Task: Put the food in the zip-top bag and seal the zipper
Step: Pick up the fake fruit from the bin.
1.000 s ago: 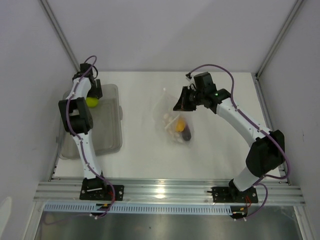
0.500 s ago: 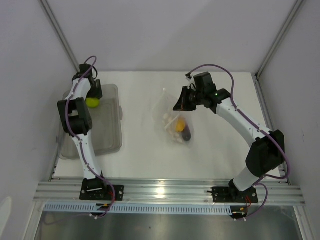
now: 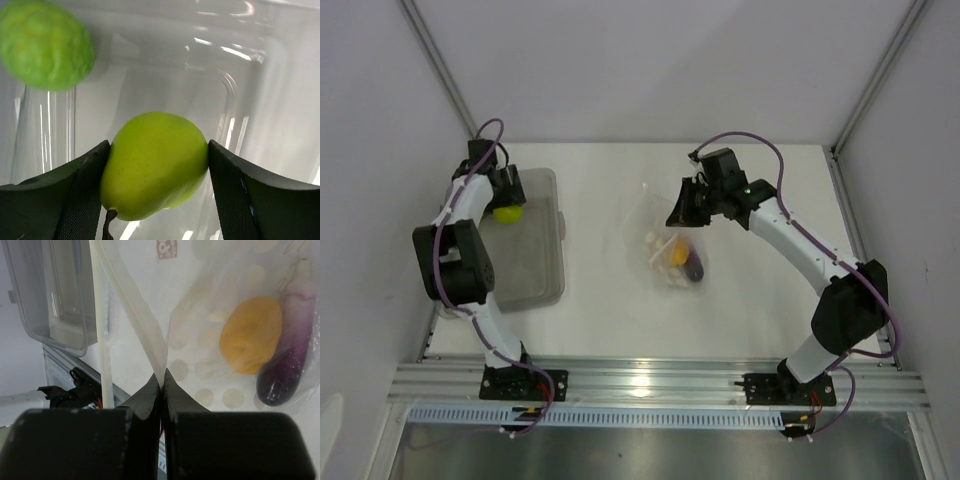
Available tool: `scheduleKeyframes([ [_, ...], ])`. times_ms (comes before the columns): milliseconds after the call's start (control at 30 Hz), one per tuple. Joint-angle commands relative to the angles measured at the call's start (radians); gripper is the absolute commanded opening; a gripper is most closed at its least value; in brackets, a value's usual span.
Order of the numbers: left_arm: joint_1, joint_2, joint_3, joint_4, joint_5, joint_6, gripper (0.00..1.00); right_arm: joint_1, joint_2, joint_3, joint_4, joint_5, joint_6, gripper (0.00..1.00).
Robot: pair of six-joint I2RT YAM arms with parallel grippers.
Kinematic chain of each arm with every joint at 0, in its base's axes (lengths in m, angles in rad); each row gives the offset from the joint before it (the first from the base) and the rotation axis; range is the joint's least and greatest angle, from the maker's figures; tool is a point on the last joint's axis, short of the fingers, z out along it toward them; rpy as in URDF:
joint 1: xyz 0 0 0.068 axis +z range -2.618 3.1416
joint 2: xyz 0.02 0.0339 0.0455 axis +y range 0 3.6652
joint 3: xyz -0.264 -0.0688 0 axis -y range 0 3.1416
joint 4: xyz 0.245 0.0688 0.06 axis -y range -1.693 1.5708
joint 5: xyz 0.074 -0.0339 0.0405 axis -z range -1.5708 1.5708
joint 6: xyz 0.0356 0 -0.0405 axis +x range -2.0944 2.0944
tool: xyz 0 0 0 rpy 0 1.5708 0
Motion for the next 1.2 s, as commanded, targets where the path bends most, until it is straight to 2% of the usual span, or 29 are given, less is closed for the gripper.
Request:
scheduleKeyframes([
  [0,-0.013,-0.222,-0.125,0.109,0.026,-0.088,0.01,0.033,-0.036,0.006,-0.032,0.074,0.017,0.00],
  [233,-0.068,-0.468,-0.324,0.134,0.092,-0.174,0.01,0.058,-0.053,-0.028,-0.038,0.113,0.046,0.00],
  [333,-0.152,-0.575,-0.389,0.147,0.098,-0.191,0.01,0.072,-0.056,-0.022,-0.062,0.139,0.049,0.00],
  [533,-0.295,-0.797,-0.458,0.171,0.265,-0.276,0.01,0.085,-0.076,-0.022,-0.082,0.156,0.069,0.00],
  [633,-0.358,-0.894,-0.504,0.255,0.360,-0.326,0.00,0.092,-0.085,-0.019,-0.075,0.137,0.086,0.00],
  [767,-0.445,-0.944,-0.550,0.361,0.485,-0.401,0.01,0.099,-0.099,-0.019,-0.065,0.113,0.126,0.00],
  [933,-0.580,-0.951,-0.573,0.395,0.462,-0.406,0.01,0.108,-0.109,-0.005,-0.055,0.087,0.164,0.00],
  [1000,-0.623,-0.964,-0.621,0.461,0.469,-0.409,0.01,0.122,-0.103,0.029,-0.085,0.106,0.158,0.00],
  [1167,-0.694,-0.947,-0.648,0.493,0.436,-0.411,0.01,0.130,-0.119,0.043,-0.099,0.116,0.164,0.00],
])
